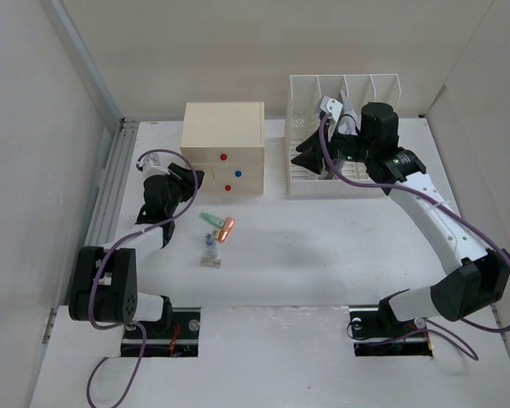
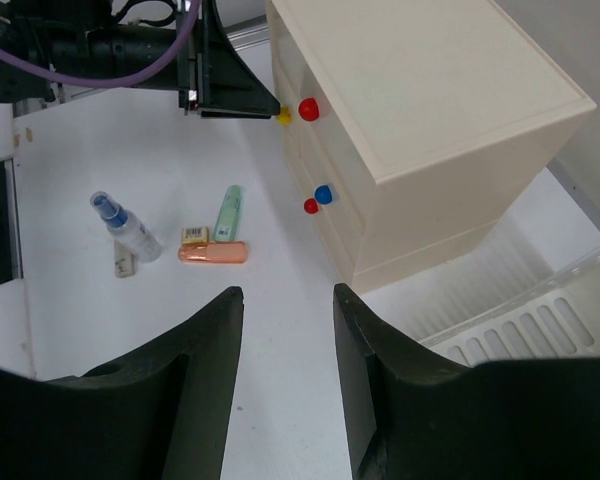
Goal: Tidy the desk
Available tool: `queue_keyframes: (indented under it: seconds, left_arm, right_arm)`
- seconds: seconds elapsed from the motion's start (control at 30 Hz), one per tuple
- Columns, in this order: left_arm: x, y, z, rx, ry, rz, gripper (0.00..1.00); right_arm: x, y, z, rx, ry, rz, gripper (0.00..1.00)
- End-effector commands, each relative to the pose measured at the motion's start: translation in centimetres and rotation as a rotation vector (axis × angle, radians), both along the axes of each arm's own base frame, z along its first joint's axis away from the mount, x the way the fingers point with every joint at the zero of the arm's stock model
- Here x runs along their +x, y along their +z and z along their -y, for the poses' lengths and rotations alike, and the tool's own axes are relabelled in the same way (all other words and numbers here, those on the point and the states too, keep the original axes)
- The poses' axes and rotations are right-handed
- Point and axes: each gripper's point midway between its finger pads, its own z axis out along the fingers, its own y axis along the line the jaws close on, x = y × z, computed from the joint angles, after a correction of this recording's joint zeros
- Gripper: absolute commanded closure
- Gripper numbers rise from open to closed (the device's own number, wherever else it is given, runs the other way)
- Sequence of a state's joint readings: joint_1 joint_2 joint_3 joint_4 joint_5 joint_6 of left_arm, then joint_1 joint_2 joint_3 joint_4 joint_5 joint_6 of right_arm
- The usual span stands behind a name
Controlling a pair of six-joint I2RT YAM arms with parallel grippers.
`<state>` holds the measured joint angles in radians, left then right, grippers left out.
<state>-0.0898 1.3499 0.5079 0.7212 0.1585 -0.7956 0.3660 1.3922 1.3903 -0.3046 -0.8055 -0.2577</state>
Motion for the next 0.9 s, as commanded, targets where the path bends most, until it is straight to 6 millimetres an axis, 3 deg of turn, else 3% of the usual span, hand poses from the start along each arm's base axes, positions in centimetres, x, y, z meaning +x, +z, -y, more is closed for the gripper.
queue_keyframes:
  seconds: [0.0, 0.23, 0.47, 0.77, 0.87]
  left_arm:
    - [1.9, 3.5, -0.3, -0.012, 0.022, 0.112, 0.59]
    - [3.5, 4.2, -0.4, -0.001, 0.029, 0.117, 0.62]
    - [3.7, 3.7, -0.4, 0.001, 0.029, 0.097, 0.66]
    - [3.4, 2.5, -0.5, 0.005, 0.038, 0.07, 0.9]
    - [2.6, 2.6, -0.6, 0.005, 0.038, 0.074, 0.92]
  right_arm:
    - [0.0, 1.3, -0.2, 0.033, 0.024, 0.045, 0.53]
    - [0.0, 1.3, -0.2, 0.033, 0.024, 0.045, 0.53]
    - [0.0, 1.3, -0.2, 0.033, 0.024, 0.045, 0.53]
    - [0.0, 0.9, -0.2, 0.03, 0.023, 0.037, 0.53]
    - [-0.2, 0.9, -0.2, 0.033, 0.032, 0.036, 0.54]
